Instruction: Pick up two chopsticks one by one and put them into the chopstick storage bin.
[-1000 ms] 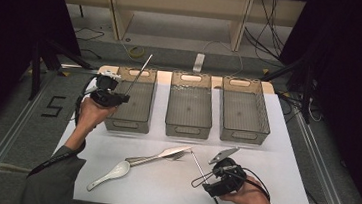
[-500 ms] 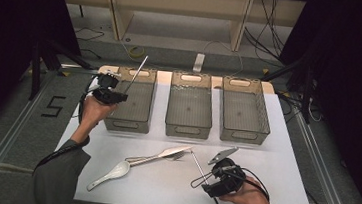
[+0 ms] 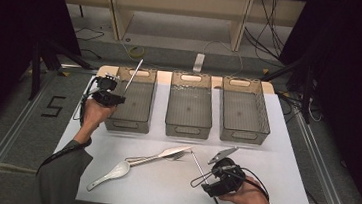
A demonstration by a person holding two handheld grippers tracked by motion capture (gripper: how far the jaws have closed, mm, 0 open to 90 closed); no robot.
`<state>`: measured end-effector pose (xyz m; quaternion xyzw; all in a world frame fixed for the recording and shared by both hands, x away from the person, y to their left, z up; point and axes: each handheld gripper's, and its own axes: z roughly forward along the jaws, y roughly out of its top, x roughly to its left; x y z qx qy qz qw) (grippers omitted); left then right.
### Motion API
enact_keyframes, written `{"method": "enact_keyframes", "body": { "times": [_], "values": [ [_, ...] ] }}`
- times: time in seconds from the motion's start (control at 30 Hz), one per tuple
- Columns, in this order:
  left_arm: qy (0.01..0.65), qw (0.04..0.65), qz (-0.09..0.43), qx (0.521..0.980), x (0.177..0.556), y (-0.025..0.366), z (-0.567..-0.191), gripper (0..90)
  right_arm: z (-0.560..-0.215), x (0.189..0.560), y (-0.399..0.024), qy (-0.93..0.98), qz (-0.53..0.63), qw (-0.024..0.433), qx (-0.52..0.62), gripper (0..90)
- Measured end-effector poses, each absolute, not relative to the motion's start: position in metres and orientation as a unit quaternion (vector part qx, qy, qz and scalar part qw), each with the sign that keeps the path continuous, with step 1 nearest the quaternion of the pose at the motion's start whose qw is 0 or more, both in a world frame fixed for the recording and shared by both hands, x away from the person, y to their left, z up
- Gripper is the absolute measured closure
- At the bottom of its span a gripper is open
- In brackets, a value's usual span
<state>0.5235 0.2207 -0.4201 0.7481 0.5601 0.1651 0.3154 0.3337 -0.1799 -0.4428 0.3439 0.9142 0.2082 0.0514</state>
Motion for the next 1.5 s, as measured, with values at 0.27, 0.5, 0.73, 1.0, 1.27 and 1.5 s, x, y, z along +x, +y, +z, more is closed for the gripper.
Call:
{"method": "enact_keyframes", "body": {
  "times": [0.27,0.5,0.73,1.0,1.27,1.5],
  "values": [
    [0.571,0.333,0.164,0.732,0.514,0.223,-0.41,56.7,-0.442,0.334,-0.18,0.915,0.208,0.051,0.343,33.5],
    [0.542,0.381,0.134,0.737,0.482,0.218,-0.396,32.6,-0.441,0.334,-0.179,0.916,0.2,0.048,0.345,37.3],
    [0.508,0.417,0.13,0.742,0.451,0.214,-0.386,22.8,-0.442,0.338,-0.177,0.919,0.183,0.045,0.345,40.5],
    [0.48,0.444,0.108,0.749,0.424,0.206,-0.391,17.8,-0.444,0.339,-0.173,0.925,0.165,0.04,0.341,45.6],
    [0.443,0.464,0.113,0.759,0.393,0.197,-0.401,16.7,-0.442,0.343,-0.165,0.93,0.149,0.036,0.335,51.0],
    [0.415,0.476,0.121,0.766,0.374,0.187,-0.406,16.1,-0.443,0.342,-0.162,0.936,0.125,0.038,0.328,57.3]
  ]
}}
